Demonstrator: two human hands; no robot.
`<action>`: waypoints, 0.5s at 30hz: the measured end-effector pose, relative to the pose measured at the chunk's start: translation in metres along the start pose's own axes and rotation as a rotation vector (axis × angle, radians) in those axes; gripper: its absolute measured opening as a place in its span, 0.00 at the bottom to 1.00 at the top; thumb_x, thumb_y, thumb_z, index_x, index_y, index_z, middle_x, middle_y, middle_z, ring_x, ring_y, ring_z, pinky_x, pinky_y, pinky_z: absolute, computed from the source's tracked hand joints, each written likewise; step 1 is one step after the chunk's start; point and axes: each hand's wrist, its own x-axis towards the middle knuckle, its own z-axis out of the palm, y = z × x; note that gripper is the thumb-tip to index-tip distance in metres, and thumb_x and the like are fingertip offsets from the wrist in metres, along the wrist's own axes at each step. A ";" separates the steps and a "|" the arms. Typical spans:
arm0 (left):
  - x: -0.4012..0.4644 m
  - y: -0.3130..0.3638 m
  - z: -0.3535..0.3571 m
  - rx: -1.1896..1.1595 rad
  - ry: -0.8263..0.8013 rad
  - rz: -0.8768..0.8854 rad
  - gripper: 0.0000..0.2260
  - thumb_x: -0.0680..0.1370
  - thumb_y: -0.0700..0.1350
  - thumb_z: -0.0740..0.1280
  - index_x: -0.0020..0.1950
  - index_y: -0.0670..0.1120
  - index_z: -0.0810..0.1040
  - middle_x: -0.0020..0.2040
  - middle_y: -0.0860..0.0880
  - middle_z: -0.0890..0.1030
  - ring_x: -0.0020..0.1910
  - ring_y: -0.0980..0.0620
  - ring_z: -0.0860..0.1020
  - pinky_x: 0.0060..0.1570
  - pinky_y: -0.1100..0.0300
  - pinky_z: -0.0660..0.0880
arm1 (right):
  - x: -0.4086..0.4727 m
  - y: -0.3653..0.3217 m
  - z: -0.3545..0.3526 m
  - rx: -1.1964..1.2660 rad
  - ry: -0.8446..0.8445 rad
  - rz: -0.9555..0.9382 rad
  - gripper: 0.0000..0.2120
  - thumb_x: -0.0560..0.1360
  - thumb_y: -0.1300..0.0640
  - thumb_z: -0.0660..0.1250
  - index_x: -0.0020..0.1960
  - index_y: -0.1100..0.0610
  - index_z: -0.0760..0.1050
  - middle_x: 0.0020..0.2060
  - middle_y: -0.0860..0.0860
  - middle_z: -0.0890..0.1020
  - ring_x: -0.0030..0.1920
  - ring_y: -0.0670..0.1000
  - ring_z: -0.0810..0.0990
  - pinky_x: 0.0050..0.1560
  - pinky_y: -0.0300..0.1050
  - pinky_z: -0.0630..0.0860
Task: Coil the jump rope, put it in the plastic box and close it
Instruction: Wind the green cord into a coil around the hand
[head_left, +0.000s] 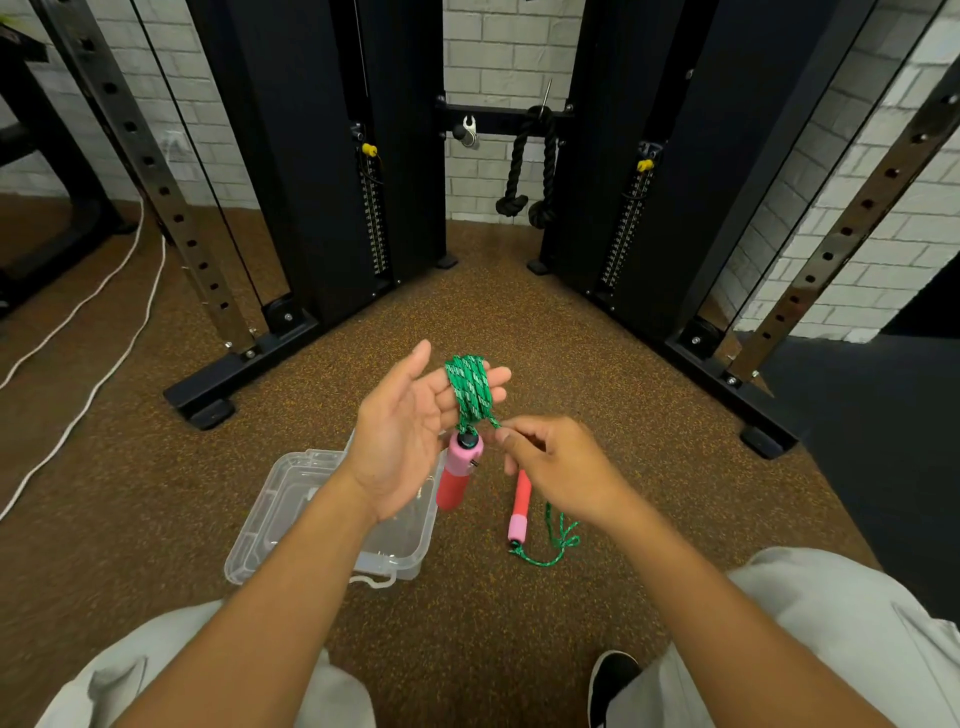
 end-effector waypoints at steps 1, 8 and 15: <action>0.000 0.000 0.000 -0.001 0.011 0.002 0.32 0.80 0.63 0.52 0.72 0.41 0.73 0.68 0.44 0.81 0.69 0.47 0.79 0.76 0.39 0.63 | -0.001 -0.002 0.000 -0.018 -0.007 0.000 0.15 0.83 0.51 0.63 0.40 0.47 0.81 0.28 0.42 0.81 0.26 0.41 0.69 0.29 0.35 0.65; 0.003 -0.002 0.001 0.040 0.069 -0.014 0.32 0.78 0.64 0.53 0.71 0.43 0.75 0.68 0.47 0.82 0.70 0.48 0.78 0.76 0.39 0.63 | -0.007 -0.009 0.001 -0.162 -0.092 -0.074 0.18 0.83 0.51 0.63 0.35 0.53 0.77 0.26 0.45 0.79 0.24 0.43 0.71 0.28 0.37 0.67; 0.011 -0.011 0.003 0.130 0.112 -0.108 0.38 0.80 0.70 0.43 0.77 0.47 0.70 0.73 0.52 0.77 0.74 0.54 0.72 0.79 0.43 0.56 | -0.007 -0.012 0.006 -0.328 -0.100 -0.140 0.17 0.82 0.50 0.62 0.38 0.57 0.77 0.29 0.53 0.81 0.29 0.54 0.76 0.33 0.50 0.72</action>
